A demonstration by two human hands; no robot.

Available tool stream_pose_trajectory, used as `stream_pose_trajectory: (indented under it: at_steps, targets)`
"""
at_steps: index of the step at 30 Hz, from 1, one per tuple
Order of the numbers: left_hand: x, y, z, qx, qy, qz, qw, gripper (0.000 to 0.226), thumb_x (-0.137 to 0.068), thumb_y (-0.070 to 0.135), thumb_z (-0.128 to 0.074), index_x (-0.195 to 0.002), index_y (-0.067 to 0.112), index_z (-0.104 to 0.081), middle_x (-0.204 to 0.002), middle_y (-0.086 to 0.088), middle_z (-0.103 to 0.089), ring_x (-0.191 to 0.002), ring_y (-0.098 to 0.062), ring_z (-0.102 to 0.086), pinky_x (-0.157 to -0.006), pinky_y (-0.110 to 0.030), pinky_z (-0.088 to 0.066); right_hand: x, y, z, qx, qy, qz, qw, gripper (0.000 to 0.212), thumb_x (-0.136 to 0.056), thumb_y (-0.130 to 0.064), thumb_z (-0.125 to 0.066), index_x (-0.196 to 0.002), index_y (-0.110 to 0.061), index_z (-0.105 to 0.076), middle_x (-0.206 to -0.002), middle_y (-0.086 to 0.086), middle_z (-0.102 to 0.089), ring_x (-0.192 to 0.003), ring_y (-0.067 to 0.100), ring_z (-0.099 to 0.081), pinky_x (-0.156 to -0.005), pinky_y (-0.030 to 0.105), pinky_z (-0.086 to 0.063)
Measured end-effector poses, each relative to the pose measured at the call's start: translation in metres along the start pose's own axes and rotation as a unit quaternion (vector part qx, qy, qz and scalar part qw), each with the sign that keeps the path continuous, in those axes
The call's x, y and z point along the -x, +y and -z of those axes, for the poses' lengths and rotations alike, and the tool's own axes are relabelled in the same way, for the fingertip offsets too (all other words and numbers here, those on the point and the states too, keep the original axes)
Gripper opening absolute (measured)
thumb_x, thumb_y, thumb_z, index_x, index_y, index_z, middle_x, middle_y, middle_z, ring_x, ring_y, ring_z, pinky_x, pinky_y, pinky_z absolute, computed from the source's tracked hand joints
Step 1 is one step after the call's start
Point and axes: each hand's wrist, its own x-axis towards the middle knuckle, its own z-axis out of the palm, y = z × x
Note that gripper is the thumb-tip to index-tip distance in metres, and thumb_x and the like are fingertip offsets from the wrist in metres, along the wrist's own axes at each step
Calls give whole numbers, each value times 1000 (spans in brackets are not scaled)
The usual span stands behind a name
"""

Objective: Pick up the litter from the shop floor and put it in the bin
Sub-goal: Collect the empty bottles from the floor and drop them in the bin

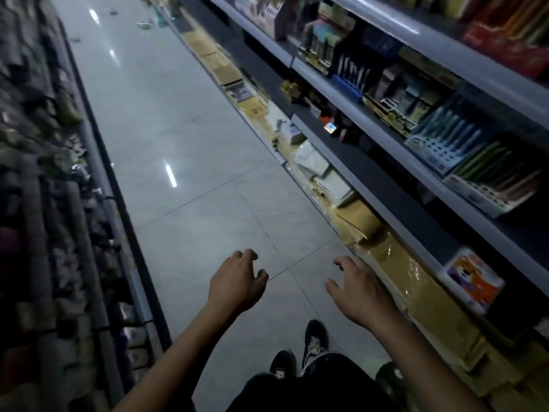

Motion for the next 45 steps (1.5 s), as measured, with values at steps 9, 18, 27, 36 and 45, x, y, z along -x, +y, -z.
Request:
stream_pose_trajectory:
  at_steps: [9, 18, 27, 36, 45]
  targets:
    - [-20, -16, 5, 35, 32, 137, 989, 46, -93, 46, -49, -134, 25, -52, -126, 3, -59, -106, -17, -59, -82, -37, -51, -90, -23, 13, 44, -57, 108, 991, 50, -96, -47, -52, -139, -24, -47, -136, 0, -51, -122, 19, -50, -93, 36, -48]
    - [-47, -74, 26, 85, 55, 240, 965, 46, -93, 46, -51, -134, 25, -53, -128, 2, -60, -112, -20, -58, -88, -39, -51, -179, -109, 7, 89, -99, 204, 970, 51, -95, -48, -53, -139, -22, -48, -136, -1, -52, -122, 18, -51, -96, 39, -49]
    - [-135, -164, 88, 125, 70, 257, 956, 45, -94, 45, -50, -134, 25, -53, -125, 2, -60, -107, -17, -58, -82, -35, -49, -266, -227, -5, 117, -94, 222, 964, 50, -95, -49, -53, -138, -22, -49, -134, -1, -54, -122, 18, -52, -96, 38, -49]
    - [-260, -210, 164, 96, 70, 178, 977, 48, -94, 45, -50, -137, 25, -53, -127, 3, -60, -108, -17, -59, -81, -36, -51, -337, -292, 3, 108, -64, 165, 978, 49, -95, -49, -53, -137, -25, -49, -133, -3, -54, -121, 18, -52, -93, 37, -49]
    - [-406, -211, 220, 67, 54, 129, 988, 44, -92, 45, -49, -133, 29, -53, -121, 9, -59, -106, -15, -58, -82, -35, -51, -444, -318, 26, 70, -46, 109, 991, 49, -95, -50, -53, -137, -25, -49, -133, -3, -54, -120, 18, -53, -94, 37, -49]
